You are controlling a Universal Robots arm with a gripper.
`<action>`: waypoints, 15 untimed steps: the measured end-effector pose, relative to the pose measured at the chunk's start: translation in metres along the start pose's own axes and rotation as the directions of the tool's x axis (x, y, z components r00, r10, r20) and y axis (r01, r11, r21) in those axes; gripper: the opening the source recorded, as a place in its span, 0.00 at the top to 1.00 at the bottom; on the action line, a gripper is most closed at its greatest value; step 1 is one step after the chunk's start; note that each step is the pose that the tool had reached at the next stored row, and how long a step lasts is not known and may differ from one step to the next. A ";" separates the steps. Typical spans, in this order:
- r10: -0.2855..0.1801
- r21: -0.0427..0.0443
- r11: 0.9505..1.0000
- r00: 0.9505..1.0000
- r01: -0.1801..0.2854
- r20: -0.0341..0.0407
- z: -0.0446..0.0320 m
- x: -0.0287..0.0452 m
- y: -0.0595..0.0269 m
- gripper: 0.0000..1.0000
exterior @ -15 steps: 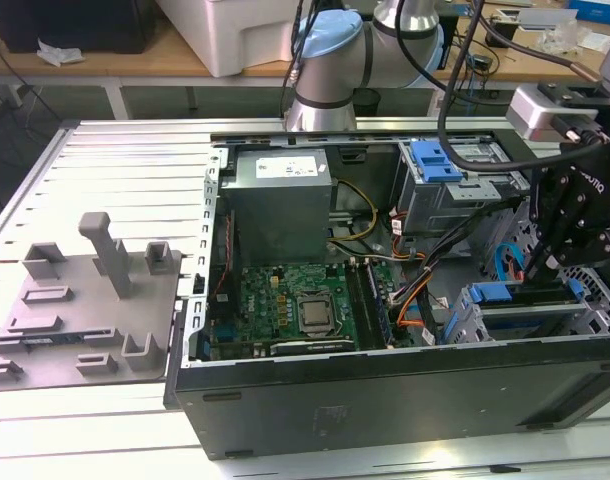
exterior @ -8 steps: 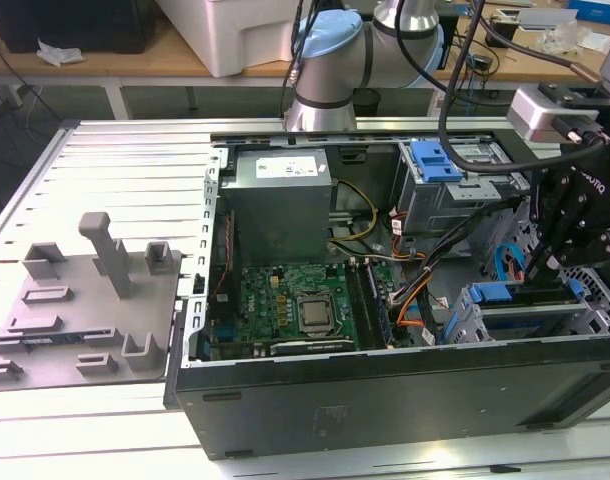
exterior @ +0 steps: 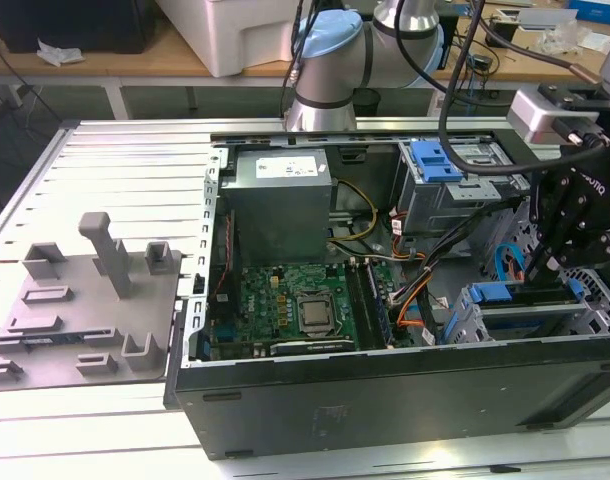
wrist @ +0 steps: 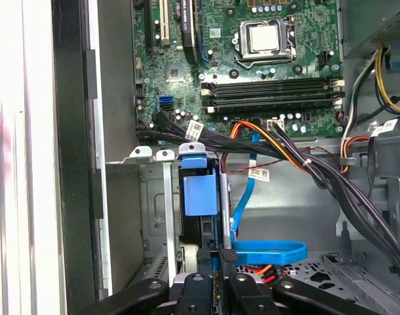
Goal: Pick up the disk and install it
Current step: 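Insert the second disk wire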
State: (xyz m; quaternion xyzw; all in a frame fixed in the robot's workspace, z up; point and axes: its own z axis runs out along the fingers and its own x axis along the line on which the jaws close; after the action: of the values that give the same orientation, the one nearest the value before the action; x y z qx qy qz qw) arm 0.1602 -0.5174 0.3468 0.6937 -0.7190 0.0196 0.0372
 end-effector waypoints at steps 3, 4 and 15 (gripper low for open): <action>-0.002 0.000 1.000 1.000 0.002 0.000 0.0005 0.0000 0.0000 0.84; -0.003 0.000 1.000 1.000 0.003 0.000 0.0006 0.0000 0.0000 0.84; -0.010 0.001 1.000 1.000 0.010 0.000 0.0023 -0.0001 0.0000 0.84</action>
State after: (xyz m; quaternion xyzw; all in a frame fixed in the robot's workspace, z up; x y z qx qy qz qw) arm 0.1602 -0.5174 0.3445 0.6974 -0.7154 0.0198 0.0371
